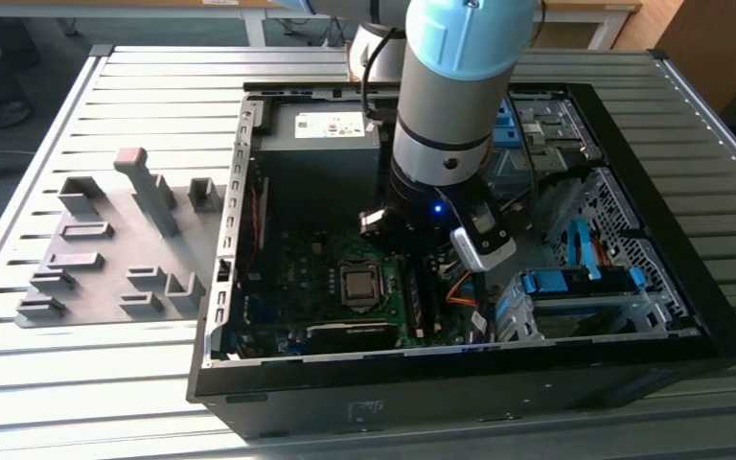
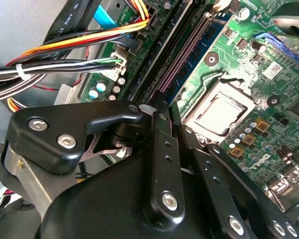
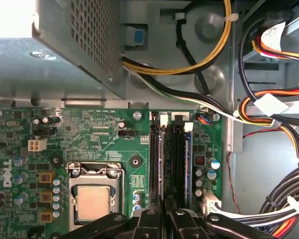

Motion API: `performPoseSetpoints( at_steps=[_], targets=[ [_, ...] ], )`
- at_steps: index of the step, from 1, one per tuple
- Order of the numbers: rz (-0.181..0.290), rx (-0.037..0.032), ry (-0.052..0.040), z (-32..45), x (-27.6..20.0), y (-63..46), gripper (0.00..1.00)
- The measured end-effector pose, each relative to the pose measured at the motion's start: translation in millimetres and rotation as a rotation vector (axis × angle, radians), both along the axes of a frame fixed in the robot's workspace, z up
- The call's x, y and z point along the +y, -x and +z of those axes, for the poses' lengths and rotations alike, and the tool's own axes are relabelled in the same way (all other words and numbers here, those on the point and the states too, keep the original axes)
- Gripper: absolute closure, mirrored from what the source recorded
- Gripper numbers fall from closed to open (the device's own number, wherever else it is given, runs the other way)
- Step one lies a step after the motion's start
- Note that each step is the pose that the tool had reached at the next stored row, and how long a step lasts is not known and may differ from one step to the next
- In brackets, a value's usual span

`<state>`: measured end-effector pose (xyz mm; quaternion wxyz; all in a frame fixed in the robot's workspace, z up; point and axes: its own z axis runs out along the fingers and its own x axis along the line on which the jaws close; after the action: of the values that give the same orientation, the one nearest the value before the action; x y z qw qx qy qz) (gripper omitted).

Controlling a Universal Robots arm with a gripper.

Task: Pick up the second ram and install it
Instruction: 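Insert the second ram into the second slot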

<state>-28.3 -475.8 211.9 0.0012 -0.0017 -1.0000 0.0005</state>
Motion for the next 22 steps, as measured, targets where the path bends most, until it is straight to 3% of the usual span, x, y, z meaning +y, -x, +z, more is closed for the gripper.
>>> performPoseSetpoints(
  at_steps=[16, 22],
  targets=[
    [0.000, 0.0004, -0.0015, -0.4, 0.2, -0.1, 0.86],
    [0.000, 0.0004, -0.0016, 5.1, 0.2, -0.1, 0.86]
  ],
)
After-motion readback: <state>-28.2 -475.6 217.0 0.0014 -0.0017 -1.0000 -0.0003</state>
